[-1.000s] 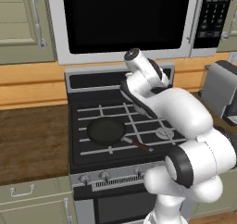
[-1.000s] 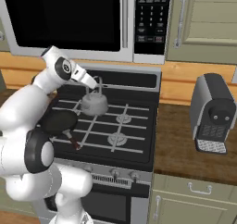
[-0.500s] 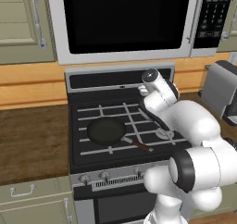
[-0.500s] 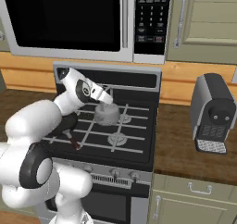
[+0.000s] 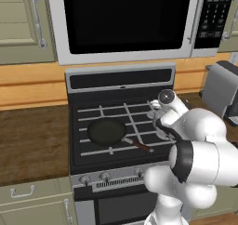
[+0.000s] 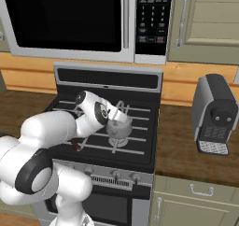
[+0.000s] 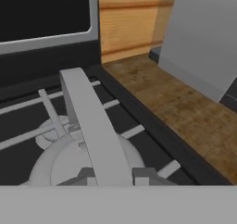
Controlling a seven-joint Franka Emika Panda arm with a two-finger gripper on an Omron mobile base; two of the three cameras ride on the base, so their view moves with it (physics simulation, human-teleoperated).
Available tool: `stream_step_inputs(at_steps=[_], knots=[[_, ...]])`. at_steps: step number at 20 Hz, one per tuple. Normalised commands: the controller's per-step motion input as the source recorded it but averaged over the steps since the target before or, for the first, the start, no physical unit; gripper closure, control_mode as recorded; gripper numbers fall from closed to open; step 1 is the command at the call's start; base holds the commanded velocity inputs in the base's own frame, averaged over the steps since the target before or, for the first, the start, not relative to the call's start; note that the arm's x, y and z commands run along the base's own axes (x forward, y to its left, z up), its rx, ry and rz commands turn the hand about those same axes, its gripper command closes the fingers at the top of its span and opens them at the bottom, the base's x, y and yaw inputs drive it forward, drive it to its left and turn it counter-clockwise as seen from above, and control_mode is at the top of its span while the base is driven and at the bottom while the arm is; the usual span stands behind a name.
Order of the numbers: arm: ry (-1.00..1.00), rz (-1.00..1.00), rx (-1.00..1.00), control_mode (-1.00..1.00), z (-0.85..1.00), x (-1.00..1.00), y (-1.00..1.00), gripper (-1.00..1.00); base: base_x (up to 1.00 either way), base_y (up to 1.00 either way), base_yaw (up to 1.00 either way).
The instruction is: Pick the kettle from the counter and place it on a stove burner. Then turn the burner on.
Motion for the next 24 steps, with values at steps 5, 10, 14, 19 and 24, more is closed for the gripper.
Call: stream_step_inputs(at_steps=[5,10,14,19,24], knots=[[0.00,0.00,0.01,-1.00,-0.50,0.00,-0.01,1.00,0.00,0.00,0.00],[0.00,0.00,0.01,-1.00,-0.11,0.00,0.00,-1.00,0.00,0.00,0.00],[0.00,0.00,0.00,-1.00,0.01,0.00,0.00,-1.00,0.00,0.00,0.00],[0.05,-0.01,0.00,-1.00,0.42,0.00,0.00,-1.00,0.00,0.00,0.00],[0.02,0.00,0.00,-1.00,0.95,0.00,0.07,-1.00,0.00,0.00,0.00]])
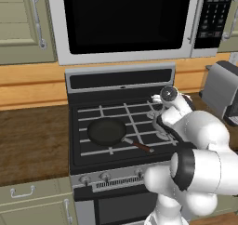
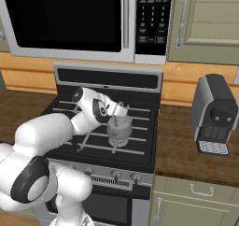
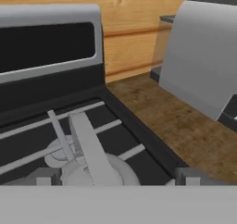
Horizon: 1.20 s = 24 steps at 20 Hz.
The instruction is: Pick the kettle from the counter and place it on a stove burner. Then turn the burner on.
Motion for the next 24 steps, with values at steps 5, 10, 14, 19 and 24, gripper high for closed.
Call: stream_step_inputs(at_steps=[5,10,14,19,24], knots=[[0.00,0.00,0.00,-1.00,0.90,-0.26,0.01,-1.00,0.00,0.00,0.00],[-0.05,0.02,0.00,-1.00,0.28,-0.95,-0.38,-1.00,0.00,0.00,0.00],[-0.13,0.13,0.00,-1.00,-0.35,-1.00,-0.99,-1.00,0.00,0.00,0.00],[-0.02,0.21,0.00,-1.00,-0.92,-1.00,-1.00,-1.00,0.00,0.00,0.00],[0.01,0.37,0.00,-1.00,-1.00,-1.00,-1.00,-1.00,0.00,0.00,0.00]])
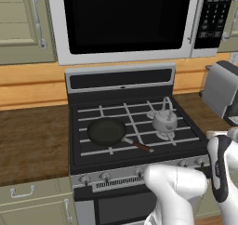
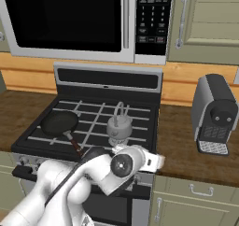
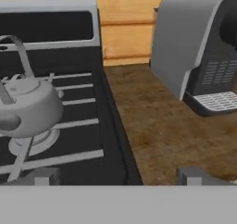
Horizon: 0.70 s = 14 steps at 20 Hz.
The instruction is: Pick the kettle from the counter and place it on a stove burner. Then turn the burner on.
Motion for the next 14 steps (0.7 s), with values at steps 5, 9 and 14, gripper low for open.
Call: stream_step_inputs(at_steps=[5,9,14], knots=[[-0.13,0.44,0.00,-1.00,-1.00,-0.96,-0.85,-1.00,0.00,0.00,0.00],[-0.33,0.20,0.09,-1.00,-1.00,-0.39,-0.05,-1.00,0.00,0.00,0.00],[-0.26,0.01,0.19,-1.00,-0.31,0.24,0.39,-1.00,0.00,0.00,0.00]])
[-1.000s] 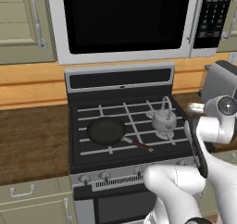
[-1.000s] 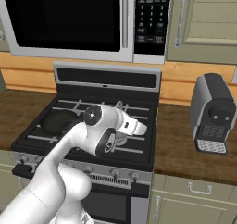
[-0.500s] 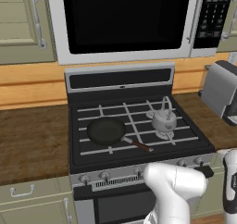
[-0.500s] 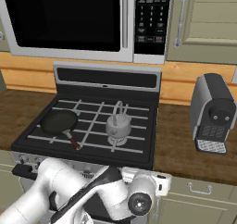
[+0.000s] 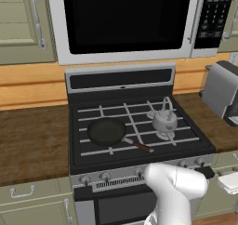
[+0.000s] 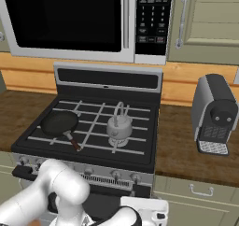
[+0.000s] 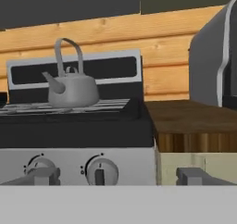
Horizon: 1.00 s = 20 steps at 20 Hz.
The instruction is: Pick the kettle from the counter and place it on a stove burner. Then turn the burner on.
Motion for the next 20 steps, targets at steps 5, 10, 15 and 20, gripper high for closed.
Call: stream_step_inputs(at_steps=[5,10,15,20], knots=[[-0.10,0.00,0.03,-1.00,-0.21,0.32,0.21,-1.00,0.00,0.00,0.00],[-0.12,0.00,0.00,-1.00,-0.11,0.29,0.03,-1.00,0.00,0.00,0.00],[-0.15,0.00,0.00,-1.00,-0.11,0.42,0.10,-1.00,0.00,0.00,0.00],[-0.04,0.04,-0.02,-1.00,-0.36,0.01,0.00,-1.00,0.00,0.00,0.00]])
